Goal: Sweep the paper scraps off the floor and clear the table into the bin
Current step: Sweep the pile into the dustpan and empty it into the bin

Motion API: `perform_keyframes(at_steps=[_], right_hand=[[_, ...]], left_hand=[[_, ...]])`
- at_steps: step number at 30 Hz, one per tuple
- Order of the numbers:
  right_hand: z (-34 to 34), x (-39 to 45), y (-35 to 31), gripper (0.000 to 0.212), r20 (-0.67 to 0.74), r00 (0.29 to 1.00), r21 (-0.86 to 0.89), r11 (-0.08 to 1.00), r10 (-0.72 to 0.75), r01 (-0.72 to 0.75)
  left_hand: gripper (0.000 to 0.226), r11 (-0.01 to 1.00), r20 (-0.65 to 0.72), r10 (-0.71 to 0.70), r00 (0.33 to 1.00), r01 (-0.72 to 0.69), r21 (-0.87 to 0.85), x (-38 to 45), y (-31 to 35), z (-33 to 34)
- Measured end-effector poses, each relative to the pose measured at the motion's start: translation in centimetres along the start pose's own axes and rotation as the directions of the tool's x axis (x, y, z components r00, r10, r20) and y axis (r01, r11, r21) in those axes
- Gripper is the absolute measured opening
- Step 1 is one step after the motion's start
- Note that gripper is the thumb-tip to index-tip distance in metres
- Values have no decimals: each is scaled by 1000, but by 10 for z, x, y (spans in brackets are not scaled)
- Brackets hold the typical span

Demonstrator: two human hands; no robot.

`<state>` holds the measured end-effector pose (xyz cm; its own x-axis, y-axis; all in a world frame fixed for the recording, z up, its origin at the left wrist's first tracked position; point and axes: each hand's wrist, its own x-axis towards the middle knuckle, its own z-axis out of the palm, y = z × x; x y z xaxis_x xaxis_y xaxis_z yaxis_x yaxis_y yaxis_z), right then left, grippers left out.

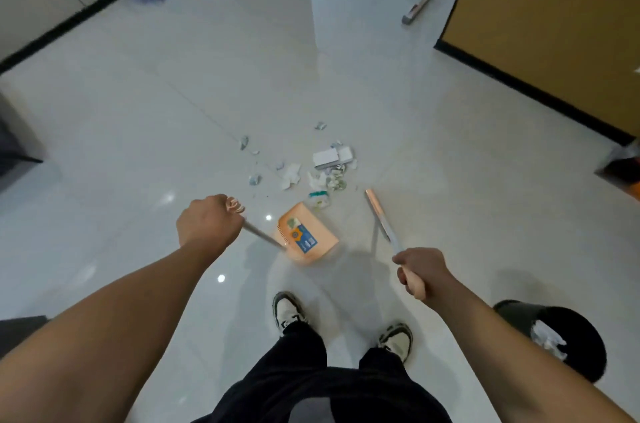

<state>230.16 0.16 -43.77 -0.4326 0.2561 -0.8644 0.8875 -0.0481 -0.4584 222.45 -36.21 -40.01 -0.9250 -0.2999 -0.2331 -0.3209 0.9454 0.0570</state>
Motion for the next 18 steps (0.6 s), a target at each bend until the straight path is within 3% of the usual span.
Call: perform_keyframes(at_steps=[3, 12, 15, 18], right_hand=[[48, -1, -18, 5, 91, 995, -291, 954, -49, 74], [201, -35, -95, 7, 234, 970, -280, 951, -64, 130], [252, -38, -107, 10, 375, 926, -220, 975, 44, 43], [304, -32, -109, 7, 512, 830, -152, 975, 220, -164]], left_hand=[[7, 993, -7, -121, 993, 121, -20, 11, -55, -8], [12, 895, 9, -427, 904, 424, -139, 21, -204, -11], [13, 858, 45, -488, 872, 489, -156, 11, -247, -2], [9, 811, 41, -568, 822, 568, -142, -1, -292, 7]])
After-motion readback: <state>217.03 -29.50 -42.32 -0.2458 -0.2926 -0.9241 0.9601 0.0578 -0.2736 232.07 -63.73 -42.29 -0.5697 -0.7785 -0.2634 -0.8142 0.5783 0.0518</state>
